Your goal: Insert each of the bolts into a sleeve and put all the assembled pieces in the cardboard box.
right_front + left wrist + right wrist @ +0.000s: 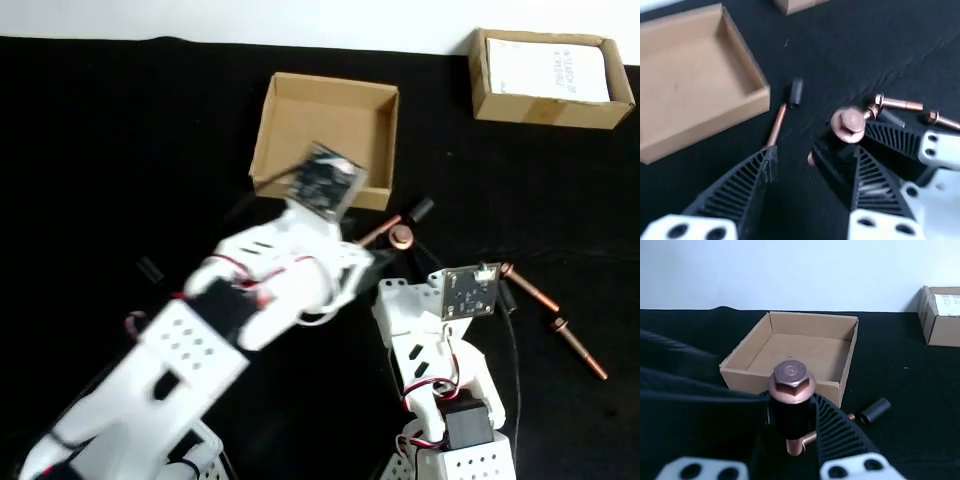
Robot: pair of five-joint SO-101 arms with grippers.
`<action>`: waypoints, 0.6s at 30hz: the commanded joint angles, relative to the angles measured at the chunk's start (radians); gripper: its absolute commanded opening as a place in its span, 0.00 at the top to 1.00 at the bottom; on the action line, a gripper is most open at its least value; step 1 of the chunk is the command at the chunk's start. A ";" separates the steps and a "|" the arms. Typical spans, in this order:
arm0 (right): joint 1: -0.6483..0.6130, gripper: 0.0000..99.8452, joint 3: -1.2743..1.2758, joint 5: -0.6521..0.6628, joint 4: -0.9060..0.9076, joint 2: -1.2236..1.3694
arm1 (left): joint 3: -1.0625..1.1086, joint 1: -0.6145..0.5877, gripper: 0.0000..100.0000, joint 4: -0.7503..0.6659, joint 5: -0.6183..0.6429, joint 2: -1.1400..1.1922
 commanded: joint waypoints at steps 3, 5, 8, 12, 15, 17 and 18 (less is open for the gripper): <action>0.035 0.99 -0.099 -0.117 -0.021 0.010 | -0.054 -0.111 0.93 0.140 0.005 -0.226; 0.050 0.99 -0.168 -0.140 -0.019 0.065 | -0.044 -0.139 1.00 0.160 0.005 -0.337; 0.054 0.99 -0.355 -0.187 0.035 0.211 | 0.002 -0.185 0.98 0.178 0.005 -0.503; 0.061 0.99 -0.665 -0.210 0.114 0.495 | 0.140 -0.280 0.99 0.178 0.003 -0.723; 0.058 0.99 -0.868 -0.209 0.143 0.731 | 0.305 -0.378 0.99 0.176 0.003 -0.908; 0.056 0.99 -0.977 -0.199 0.142 0.880 | 0.418 -0.450 0.99 0.176 0.003 -1.030; 0.054 0.99 -1.026 -0.167 0.142 0.957 | 0.466 -0.486 0.99 0.175 0.003 -1.075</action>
